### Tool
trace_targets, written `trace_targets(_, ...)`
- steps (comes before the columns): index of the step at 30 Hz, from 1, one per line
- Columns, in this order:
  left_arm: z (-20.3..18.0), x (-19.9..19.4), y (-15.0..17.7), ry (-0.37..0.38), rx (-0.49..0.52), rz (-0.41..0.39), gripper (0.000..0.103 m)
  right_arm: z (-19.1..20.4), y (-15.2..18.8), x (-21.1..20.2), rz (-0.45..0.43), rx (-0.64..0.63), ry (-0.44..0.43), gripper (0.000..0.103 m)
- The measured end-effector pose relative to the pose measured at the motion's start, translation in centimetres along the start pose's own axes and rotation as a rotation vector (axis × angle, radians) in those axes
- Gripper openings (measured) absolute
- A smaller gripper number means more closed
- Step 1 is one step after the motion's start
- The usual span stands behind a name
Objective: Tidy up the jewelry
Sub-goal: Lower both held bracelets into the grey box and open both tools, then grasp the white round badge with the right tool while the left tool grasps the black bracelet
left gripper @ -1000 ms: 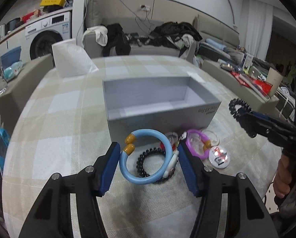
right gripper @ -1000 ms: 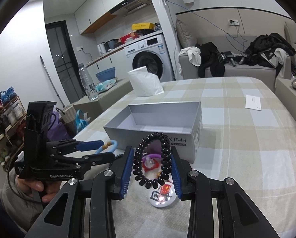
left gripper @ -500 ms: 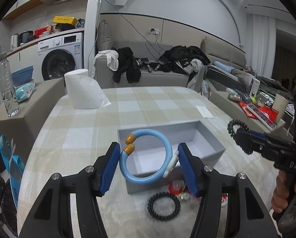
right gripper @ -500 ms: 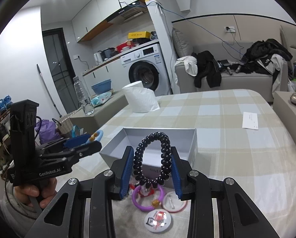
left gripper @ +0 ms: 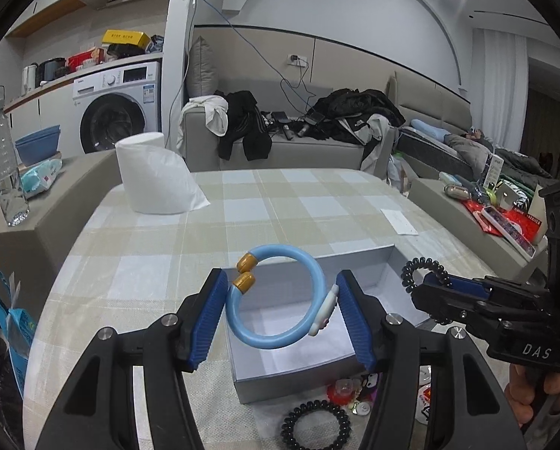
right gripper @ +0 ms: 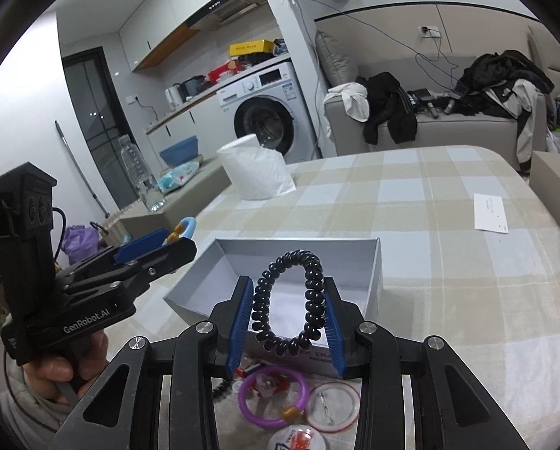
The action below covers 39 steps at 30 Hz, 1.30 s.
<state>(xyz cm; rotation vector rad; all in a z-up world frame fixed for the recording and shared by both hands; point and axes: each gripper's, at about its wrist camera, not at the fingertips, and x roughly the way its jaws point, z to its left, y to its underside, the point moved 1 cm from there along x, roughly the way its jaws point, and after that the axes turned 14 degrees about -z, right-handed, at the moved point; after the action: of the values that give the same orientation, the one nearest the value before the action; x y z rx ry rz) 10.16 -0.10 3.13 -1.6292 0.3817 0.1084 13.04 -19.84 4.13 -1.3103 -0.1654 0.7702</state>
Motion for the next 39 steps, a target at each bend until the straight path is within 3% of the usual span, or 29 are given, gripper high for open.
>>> trace_targets(19, -0.7, 1.1, 1.1, -0.017, 0.004, 0.058, 0.055, -0.9, -0.3, 2.5, 0.024, 0.004, 0.042, 0.04)
trace_targets(21, -0.9, 1.1, 1.1, -0.015, 0.01, 0.061, 0.055, -1.1, -0.4, 2.5, 0.026, 0.015, 0.051, 0.049)
trace_targets(24, -1.0, 0.9, 0.9, -0.007, 0.009, 0.067, 0.056, -1.3, -0.8, 1.8, -0.004, 0.027, 0.043, 0.071)
trace_targets(25, -1.1, 0.7, 0.7, 0.004, 0.001, 0.066, 0.057, -1.2, -0.9, 1.5, -0.012, 0.022, 0.038, 0.078)
trace_targets(27, -1.1, 0.2, 0.4, 0.001, 0.001, 0.05, 0.078, -1.0, -1.2, 0.9, -0.025, 0.008, 0.045, 0.086)
trace_targets(30, -1.0, -0.7, -0.1, 0.001, -0.008, 0.021, 0.101, -1.3, -1.3, -0.7, -0.047, 0.004, 0.083, 0.103)
trace_targets(35, -0.8, -2.4, 0.0, 0.013, -0.037, -0.008, 0.102, -1.8, -0.2, -3.9, -0.066, -0.025, 0.133, 0.103)
trace_targets(39, -1.0, -3.3, 1.1, 0.0, -0.024, 0.008, 0.102, -1.9, 1.2, -4.8, -0.022, -0.047, 0.138, 0.103)
